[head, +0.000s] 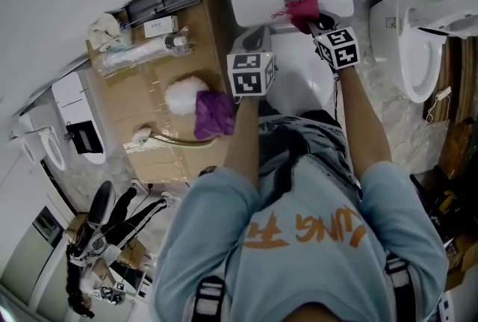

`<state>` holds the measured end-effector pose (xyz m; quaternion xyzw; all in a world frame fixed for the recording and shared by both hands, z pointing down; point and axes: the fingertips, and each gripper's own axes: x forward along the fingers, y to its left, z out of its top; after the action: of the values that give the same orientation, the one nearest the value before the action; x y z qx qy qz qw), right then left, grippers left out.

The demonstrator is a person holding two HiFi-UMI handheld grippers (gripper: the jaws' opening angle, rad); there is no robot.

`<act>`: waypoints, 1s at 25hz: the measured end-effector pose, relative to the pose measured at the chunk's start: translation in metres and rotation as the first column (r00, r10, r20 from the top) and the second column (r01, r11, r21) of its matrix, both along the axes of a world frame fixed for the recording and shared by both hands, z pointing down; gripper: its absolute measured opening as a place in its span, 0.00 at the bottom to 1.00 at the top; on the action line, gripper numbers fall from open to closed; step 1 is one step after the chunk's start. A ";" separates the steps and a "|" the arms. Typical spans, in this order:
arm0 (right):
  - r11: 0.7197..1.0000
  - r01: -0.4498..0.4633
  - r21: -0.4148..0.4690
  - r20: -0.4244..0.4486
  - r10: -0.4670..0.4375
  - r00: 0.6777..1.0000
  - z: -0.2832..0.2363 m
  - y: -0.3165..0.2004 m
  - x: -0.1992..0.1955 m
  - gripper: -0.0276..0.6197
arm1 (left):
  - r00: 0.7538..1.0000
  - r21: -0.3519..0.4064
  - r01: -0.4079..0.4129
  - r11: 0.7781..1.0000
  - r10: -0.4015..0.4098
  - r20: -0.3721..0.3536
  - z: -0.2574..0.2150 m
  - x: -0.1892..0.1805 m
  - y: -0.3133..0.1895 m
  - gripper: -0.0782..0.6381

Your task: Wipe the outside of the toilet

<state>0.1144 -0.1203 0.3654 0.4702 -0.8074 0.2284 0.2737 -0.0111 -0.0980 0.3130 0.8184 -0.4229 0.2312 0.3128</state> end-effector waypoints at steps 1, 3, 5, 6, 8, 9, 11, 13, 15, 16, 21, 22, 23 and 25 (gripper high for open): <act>1.000 -0.016 0.003 0.003 0.016 1.000 0.000 0.000 0.007 0.15 | 1.000 0.003 -0.006 1.000 0.006 0.003 -0.002 0.002 0.000 0.14; 0.998 -0.070 0.002 0.023 0.070 0.997 0.001 0.001 0.026 0.15 | 1.000 0.007 -0.015 1.000 0.015 0.006 -0.005 0.005 0.000 0.14; 0.991 -0.134 -0.011 0.054 0.134 0.989 0.002 0.004 0.046 0.15 | 1.000 0.008 -0.020 1.000 0.019 0.009 -0.007 0.008 0.000 0.14; 0.988 -0.155 -0.018 0.065 0.156 0.986 0.003 0.006 0.056 0.15 | 1.000 0.007 -0.022 1.000 0.022 0.013 -0.007 0.010 0.000 0.14; 0.985 -0.172 -0.026 0.074 0.173 0.982 0.004 0.008 0.071 0.15 | 0.999 0.009 -0.032 0.999 0.032 0.022 -0.009 0.014 0.000 0.14; 0.984 -0.175 -0.027 0.078 0.177 0.981 0.003 0.008 0.076 0.15 | 0.999 0.012 -0.041 0.999 0.041 0.027 -0.010 0.017 0.000 0.14; 0.982 -0.187 -0.031 0.095 0.189 0.977 0.002 0.008 0.085 0.16 | 0.997 0.021 -0.062 0.998 0.061 0.036 -0.016 0.023 0.001 0.14; 0.977 -0.210 -0.037 0.116 0.213 0.970 0.000 0.007 0.093 0.16 | 0.996 0.025 -0.077 0.997 0.076 0.042 -0.022 0.027 0.003 0.14; 0.971 -0.237 -0.036 0.127 0.240 0.963 0.000 0.007 0.101 0.16 | 0.996 0.027 -0.082 0.996 0.081 0.040 -0.029 0.030 0.005 0.14; 0.967 -0.253 -0.033 0.132 0.255 0.958 0.000 0.007 0.106 0.16 | 0.996 0.031 -0.084 0.996 0.083 0.037 -0.032 0.031 0.006 0.14; 0.936 -0.351 -0.015 0.153 0.349 0.925 -0.001 0.004 0.132 0.16 | 0.994 0.050 -0.103 0.993 0.101 0.040 -0.044 0.038 0.011 0.14; 0.925 -0.379 -0.010 0.148 0.377 0.914 -0.001 0.004 0.139 0.16 | 0.993 0.052 -0.110 0.993 0.108 0.042 -0.046 0.039 0.014 0.14; 0.912 -0.410 -0.005 0.143 0.407 0.902 -0.001 0.005 0.145 0.16 | 0.992 0.055 -0.119 0.991 0.117 0.046 -0.048 0.041 0.018 0.14; 0.886 -0.463 0.012 0.129 0.458 0.879 -0.002 0.007 0.153 0.15 | 0.989 0.067 -0.139 0.988 0.135 0.058 -0.054 0.045 0.023 0.14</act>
<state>0.2669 -0.1134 0.3638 0.6394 -0.6924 0.2980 0.1514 0.0336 -0.0748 0.2590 0.8497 -0.3817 0.2590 0.2555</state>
